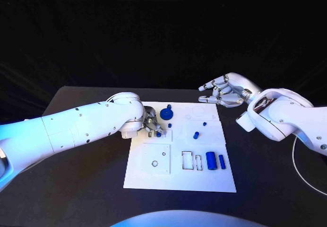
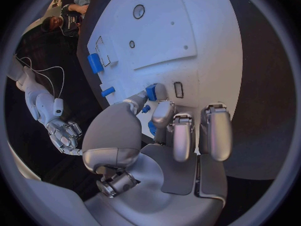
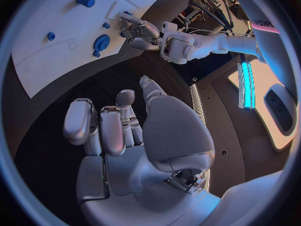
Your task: Assemble the parts on the task board
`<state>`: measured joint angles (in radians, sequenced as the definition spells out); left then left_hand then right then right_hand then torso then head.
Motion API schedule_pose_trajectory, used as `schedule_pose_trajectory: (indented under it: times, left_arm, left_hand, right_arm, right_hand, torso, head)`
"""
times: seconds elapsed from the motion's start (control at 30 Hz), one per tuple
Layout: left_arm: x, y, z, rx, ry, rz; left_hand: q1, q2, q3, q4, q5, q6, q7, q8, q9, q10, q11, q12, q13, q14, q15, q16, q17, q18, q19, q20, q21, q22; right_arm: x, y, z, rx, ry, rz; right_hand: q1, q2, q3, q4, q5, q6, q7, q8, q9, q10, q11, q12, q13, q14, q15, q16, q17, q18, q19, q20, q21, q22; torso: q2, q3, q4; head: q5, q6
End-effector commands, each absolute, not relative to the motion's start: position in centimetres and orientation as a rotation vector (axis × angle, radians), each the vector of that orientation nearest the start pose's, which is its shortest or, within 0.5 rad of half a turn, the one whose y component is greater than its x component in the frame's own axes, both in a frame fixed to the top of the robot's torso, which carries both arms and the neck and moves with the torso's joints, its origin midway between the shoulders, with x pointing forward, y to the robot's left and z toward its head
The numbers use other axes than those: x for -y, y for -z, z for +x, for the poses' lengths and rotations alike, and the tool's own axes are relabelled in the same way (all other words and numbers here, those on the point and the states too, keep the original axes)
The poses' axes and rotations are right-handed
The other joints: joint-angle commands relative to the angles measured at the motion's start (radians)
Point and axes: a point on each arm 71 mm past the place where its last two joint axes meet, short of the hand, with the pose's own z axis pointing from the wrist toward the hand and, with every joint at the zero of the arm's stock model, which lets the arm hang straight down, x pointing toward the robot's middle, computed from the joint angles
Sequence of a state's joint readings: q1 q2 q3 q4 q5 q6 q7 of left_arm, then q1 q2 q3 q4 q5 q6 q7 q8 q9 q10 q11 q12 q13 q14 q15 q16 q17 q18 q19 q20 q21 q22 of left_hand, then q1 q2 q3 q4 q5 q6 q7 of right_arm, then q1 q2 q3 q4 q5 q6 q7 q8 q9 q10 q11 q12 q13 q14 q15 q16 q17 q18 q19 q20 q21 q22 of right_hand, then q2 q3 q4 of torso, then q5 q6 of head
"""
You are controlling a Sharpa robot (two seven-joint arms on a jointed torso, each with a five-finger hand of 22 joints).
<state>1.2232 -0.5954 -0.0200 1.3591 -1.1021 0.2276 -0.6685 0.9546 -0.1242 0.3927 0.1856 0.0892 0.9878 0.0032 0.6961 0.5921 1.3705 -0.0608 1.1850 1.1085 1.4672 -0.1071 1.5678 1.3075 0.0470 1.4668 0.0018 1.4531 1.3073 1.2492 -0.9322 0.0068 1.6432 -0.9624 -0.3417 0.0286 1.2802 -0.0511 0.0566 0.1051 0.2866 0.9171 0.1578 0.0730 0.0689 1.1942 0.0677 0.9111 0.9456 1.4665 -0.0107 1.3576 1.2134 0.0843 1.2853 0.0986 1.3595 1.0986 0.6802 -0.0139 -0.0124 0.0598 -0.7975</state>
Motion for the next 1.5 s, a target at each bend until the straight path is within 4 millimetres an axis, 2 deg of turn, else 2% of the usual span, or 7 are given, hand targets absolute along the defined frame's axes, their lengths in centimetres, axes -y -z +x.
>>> schedule_pose_trajectory:
  times: [0.03,0.23,0.5,0.8,1.03,1.27,1.5]
  left_arm:
    - [-14.5,22.4,50.2,-2.404,0.285,-0.081]
    - [-14.9,22.2,50.3,-2.382,0.286,-0.102]
    - [-15.2,21.0,50.3,-2.354,0.306,-0.108]
    - [-15.8,16.9,51.0,-2.285,0.341,-0.105]
    - [-17.0,14.5,53.3,-2.264,0.297,-0.128]
    - [-17.6,14.8,56.2,-2.281,0.231,-0.183]
    - [-18.3,16.1,57.8,-2.333,0.144,-0.201]
  left_hand:
    - [-0.015,-0.003,-0.035,0.011,-0.005,0.009,0.002,0.002,-0.002,0.008,0.001,0.003,0.002,0.104,-0.008,0.003,0.263,-0.015,0.065,-0.007,0.006,0.135]
    - [-0.011,0.001,-0.109,0.027,-0.005,0.013,-0.001,-0.001,-0.004,0.012,-0.002,0.003,0.004,0.104,-0.01,0.003,0.263,-0.015,0.066,-0.01,0.007,0.138]
    - [-0.003,0.005,-0.135,0.031,-0.004,0.013,-0.001,-0.002,-0.005,0.012,-0.002,0.001,0.002,0.104,-0.011,0.003,0.263,-0.014,0.065,-0.01,0.003,0.135]
    - [0.012,0.006,-0.194,0.043,-0.003,-0.002,0.004,-0.009,-0.008,-0.012,0.001,-0.037,-0.038,0.104,-0.009,0.003,0.263,-0.007,0.055,-0.01,-0.024,0.107]
    - [0.039,0.019,-0.259,0.065,-0.002,-0.033,0.017,-0.026,-0.016,-0.057,0.012,-0.104,-0.111,0.104,-0.001,0.003,0.263,-0.003,0.05,-0.004,-0.043,0.091]
    - [0.092,0.041,-0.321,0.086,-0.001,-0.093,0.052,-0.108,-0.068,-0.098,0.044,-0.16,-0.178,0.104,0.024,0.003,0.263,-0.001,0.046,0.018,-0.055,0.083]
    - [0.114,0.05,-0.341,0.09,0.0,-0.083,0.055,-0.12,-0.082,-0.095,0.046,-0.155,-0.177,0.104,0.028,0.003,0.263,-0.001,0.046,0.023,-0.055,0.084]
  right_arm:
    - [20.8,13.4,47.5,-1.632,-1.025,0.225]
    - [20.9,13.4,47.5,-1.632,-1.027,0.23]
    - [20.9,13.5,47.6,-1.634,-1.026,0.231]
    - [20.9,13.5,47.7,-1.636,-1.026,0.233]
    - [20.8,13.6,47.9,-1.639,-1.026,0.232]
    - [20.6,13.7,47.9,-1.641,-1.029,0.229]
    - [20.5,13.7,47.9,-1.644,-1.032,0.227]
  right_hand:
    - [-0.012,0.002,-0.006,0.009,0.001,0.005,0.0,0.005,0.001,-0.009,0.001,-0.006,-0.002,0.031,0.002,-0.007,-0.003,0.016,-0.007,0.002,-0.006,-0.003]
    - [-0.032,0.005,-0.028,0.032,-0.012,0.004,0.001,0.004,0.001,-0.011,0.002,-0.006,-0.008,0.028,0.003,-0.018,-0.016,0.018,-0.012,0.002,-0.014,-0.014]
    - [-0.034,0.005,-0.033,0.036,-0.013,0.004,0.001,0.004,0.001,-0.013,0.002,-0.008,-0.011,0.028,0.003,-0.022,-0.02,0.019,-0.014,0.003,-0.016,-0.018]
    - [-0.042,0.01,-0.051,0.052,-0.011,0.004,0.001,0.003,0.001,-0.016,0.003,-0.01,-0.017,0.027,0.003,-0.028,-0.026,0.02,-0.016,0.003,-0.022,-0.025]
    - [-0.042,0.01,-0.052,0.053,-0.011,0.004,0.001,0.004,0.001,-0.016,0.003,-0.01,-0.018,0.027,0.004,-0.029,-0.028,0.02,-0.017,0.003,-0.022,-0.026]
    - [-0.036,0.013,-0.057,0.056,-0.001,0.005,0.001,0.004,0.001,-0.017,0.002,-0.008,-0.018,0.027,0.003,-0.031,-0.028,0.02,-0.016,0.003,-0.024,-0.028]
    - [-0.028,0.016,-0.062,0.056,0.011,0.005,0.001,0.004,0.001,-0.017,0.002,-0.006,-0.019,0.028,0.003,-0.033,-0.029,0.02,-0.016,0.002,-0.026,-0.029]
  torso:
    - [0.0,-0.0007,-0.0001]
    - [0.001,-0.0004,-0.0008]
    - [0.0,-0.0006,-0.0001]
    - [0.001,-0.0003,-0.0005]
    - [0.002,0.0006,0.0023]
    - [0.001,-0.0015,-0.0011]
    - [0.004,-0.0034,-0.0054]
  head:
    - [0.0,0.001]
    - [-0.001,0.001]
    - [-0.002,0.003]
    - [-0.002,0.004]
    - [-0.001,0.01]
    - [0.006,0.014]
    - [0.008,0.014]
